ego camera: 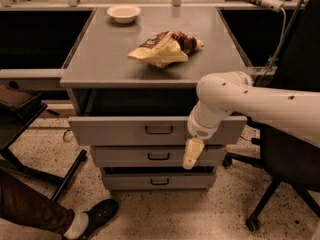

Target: Open top drawer

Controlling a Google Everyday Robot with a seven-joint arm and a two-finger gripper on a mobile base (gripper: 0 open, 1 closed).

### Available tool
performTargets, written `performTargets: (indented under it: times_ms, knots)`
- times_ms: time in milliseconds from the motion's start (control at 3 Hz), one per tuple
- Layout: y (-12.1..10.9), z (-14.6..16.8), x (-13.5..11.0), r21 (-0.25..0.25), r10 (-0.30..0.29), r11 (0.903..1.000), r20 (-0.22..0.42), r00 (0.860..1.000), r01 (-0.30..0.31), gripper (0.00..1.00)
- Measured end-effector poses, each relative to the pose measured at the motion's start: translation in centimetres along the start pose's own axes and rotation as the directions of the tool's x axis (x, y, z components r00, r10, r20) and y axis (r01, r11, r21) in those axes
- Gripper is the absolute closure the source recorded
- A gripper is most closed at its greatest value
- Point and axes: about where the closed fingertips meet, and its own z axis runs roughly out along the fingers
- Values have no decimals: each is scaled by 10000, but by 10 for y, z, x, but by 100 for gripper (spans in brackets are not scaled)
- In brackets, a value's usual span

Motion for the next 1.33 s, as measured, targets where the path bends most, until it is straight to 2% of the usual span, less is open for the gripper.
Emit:
performTargets:
  times_ms: [333, 1000, 1333]
  knots:
    - [0, -3, -1, -18, -1, 10000, -16, 10000, 1, 0]
    - [20, -7, -3, -639, 263, 9976, -184, 9995, -275, 0]
    - [20, -7, -3, -639, 263, 9976, -184, 9995, -274, 0]
